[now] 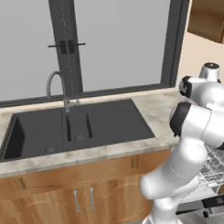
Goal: Pick up the cup and bowl from the counter, place them in the dishwasher, and close the dishwasher door.
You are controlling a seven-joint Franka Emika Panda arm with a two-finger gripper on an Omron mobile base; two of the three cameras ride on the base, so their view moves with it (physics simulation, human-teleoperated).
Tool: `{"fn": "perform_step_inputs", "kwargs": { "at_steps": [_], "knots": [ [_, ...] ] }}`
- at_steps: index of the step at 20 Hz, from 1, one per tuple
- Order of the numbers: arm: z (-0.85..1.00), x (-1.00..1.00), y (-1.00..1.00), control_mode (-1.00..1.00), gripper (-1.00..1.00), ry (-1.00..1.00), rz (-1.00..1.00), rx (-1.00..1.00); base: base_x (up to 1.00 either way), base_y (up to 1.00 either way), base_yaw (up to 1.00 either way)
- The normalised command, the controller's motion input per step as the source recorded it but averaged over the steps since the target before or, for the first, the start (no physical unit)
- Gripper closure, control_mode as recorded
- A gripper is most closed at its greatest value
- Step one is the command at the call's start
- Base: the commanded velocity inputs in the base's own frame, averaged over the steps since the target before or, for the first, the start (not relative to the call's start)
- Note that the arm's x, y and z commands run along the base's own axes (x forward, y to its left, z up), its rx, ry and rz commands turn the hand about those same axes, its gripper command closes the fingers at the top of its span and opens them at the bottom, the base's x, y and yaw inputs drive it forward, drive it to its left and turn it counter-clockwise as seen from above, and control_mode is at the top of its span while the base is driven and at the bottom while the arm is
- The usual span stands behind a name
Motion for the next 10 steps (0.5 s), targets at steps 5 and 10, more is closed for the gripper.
{"fn": "perform_step_inputs", "kwargs": {
  "at_steps": [5, 10],
  "knots": [
    [-0.24, 0.19, -0.26, -1.00, -1.00, 0.00, 0.00, 0.00, 0.00, 0.00, 0.00],
    [-0.16, 0.35, -0.29, -1.00, -1.00, 0.00, 0.00, -0.01, 0.00, 0.00, 0.00]
  ]
}}
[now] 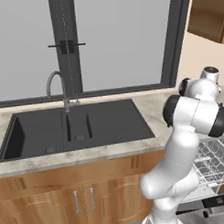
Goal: Pick up the cup and bowl from the counter, place them in the dishwasher, and close the dishwasher door.
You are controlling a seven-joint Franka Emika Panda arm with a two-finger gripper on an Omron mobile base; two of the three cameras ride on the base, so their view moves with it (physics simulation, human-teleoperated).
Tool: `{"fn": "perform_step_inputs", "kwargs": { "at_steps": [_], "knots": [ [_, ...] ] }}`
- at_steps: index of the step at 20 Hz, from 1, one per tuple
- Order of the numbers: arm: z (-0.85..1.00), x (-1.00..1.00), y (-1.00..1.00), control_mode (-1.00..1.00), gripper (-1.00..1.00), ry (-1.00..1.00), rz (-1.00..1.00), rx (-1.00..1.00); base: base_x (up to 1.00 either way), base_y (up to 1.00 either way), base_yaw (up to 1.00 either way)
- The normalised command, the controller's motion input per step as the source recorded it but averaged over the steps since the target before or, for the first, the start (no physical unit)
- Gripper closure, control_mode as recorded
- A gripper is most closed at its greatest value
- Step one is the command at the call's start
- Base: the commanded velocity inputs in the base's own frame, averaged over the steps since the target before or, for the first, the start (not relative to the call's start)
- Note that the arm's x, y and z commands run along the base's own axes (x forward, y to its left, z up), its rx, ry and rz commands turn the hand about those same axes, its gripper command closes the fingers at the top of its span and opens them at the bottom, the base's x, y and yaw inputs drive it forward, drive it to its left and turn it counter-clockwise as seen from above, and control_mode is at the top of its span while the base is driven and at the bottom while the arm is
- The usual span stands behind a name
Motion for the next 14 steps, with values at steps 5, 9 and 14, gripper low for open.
{"fn": "perform_step_inputs", "kwargs": {
  "at_steps": [5, 9, 14],
  "knots": [
    [-0.13, 0.37, -0.31, -1.00, -1.00, 0.00, 0.00, 0.00, 0.00, 0.00, 0.00],
    [-0.13, 0.33, -0.30, -1.00, -1.00, 0.00, 0.00, 0.00, 0.00, 0.00, 0.00],
    [-0.19, 0.32, -0.21, -1.00, -1.00, 0.00, 0.00, 0.00, 0.00, 0.00, 0.00]
  ]
}}
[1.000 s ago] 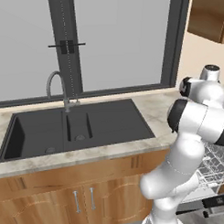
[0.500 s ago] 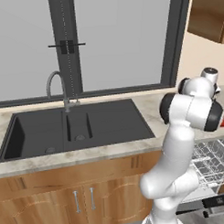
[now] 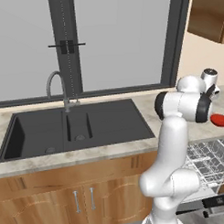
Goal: Pick up the cup and bowl from the counter, place them in the dishwasher, and close the dishwasher door.
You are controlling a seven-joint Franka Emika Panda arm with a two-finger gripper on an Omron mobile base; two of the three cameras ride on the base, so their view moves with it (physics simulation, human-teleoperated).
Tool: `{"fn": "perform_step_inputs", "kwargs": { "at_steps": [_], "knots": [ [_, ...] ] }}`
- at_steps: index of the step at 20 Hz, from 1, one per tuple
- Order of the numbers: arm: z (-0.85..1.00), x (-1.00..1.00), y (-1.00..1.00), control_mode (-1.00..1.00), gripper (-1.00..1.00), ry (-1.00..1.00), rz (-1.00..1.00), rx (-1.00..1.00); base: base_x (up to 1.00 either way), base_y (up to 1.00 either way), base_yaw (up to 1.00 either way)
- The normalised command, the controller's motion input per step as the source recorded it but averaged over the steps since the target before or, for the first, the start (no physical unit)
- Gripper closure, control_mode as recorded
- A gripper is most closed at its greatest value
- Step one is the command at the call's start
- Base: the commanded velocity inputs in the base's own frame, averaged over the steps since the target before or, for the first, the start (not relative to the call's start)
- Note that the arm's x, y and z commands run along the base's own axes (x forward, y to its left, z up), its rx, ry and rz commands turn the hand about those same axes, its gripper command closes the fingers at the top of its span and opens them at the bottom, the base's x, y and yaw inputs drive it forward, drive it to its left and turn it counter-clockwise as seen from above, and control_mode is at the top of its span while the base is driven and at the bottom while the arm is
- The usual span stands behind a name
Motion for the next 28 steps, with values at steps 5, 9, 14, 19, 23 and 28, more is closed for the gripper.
{"fn": "perform_step_inputs", "kwargs": {
  "at_steps": [5, 9, 14, 19, 23, 28],
  "knots": [
    [-0.27, 0.27, -0.07, -1.00, -1.00, 0.00, 0.00, 0.00, 0.00, 0.00, 0.00],
    [-0.28, 0.29, -0.03, -1.00, -1.00, 0.00, 0.00, 0.00, 0.00, 0.00, 0.00],
    [-0.21, 0.33, -0.11, -1.00, -1.00, 0.00, 0.00, 0.00, 0.00, 0.00, 0.00],
    [-0.16, 0.28, -0.14, -1.00, -1.00, 0.00, 0.00, 0.00, 0.00, 0.00, 0.00],
    [-0.10, 0.20, -0.13, -1.00, -1.00, 0.00, 0.00, 0.00, 0.00, 0.00, 0.00],
    [-0.08, 0.01, 0.00, -1.00, 1.00, -0.02, 0.00, 0.00, 0.00, 0.00, 0.00]
  ]
}}
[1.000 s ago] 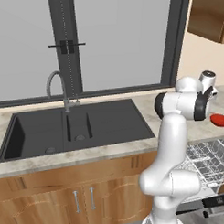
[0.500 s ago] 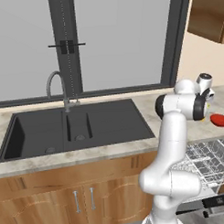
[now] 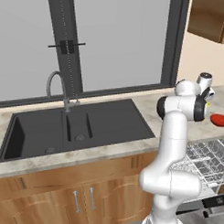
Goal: Pick up the cup and bowl from the counter, place them in the dishwasher, and close the dishwasher door.
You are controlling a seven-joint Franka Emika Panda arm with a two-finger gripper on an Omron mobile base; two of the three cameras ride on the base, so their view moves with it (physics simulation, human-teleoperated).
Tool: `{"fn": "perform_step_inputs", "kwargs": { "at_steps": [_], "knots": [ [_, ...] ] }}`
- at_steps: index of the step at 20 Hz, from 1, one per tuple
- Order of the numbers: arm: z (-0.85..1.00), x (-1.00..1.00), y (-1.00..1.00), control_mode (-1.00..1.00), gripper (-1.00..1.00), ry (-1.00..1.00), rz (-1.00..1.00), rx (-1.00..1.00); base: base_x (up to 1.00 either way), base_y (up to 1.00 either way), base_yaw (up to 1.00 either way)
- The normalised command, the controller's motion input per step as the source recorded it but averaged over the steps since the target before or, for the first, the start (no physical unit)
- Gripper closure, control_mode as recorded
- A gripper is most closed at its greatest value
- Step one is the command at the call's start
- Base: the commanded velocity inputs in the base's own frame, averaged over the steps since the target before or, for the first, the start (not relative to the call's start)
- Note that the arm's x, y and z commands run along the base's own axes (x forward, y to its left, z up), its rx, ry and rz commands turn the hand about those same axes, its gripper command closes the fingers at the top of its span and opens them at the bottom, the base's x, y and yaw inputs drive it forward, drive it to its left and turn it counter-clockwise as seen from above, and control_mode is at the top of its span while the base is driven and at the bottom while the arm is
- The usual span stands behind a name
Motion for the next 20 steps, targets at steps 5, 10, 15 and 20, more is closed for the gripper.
{"fn": "perform_step_inputs", "kwargs": {
  "at_steps": [5, 10, 15, 20],
  "knots": [
    [-0.06, -0.12, 0.00, -1.00, 1.00, -0.06, 0.00, 0.00, 0.00, 0.00, 0.00],
    [0.06, -0.39, 0.14, -1.00, 1.00, -0.18, -0.06, -0.01, 0.00, 0.00, 0.00],
    [0.43, -0.56, 0.16, -1.00, 1.00, -0.27, -0.12, 0.00, 0.00, 0.00, 0.00],
    [0.34, -0.60, 0.23, -1.00, 1.00, -0.26, -0.15, 0.02, 0.00, 0.00, 0.00]
  ]
}}
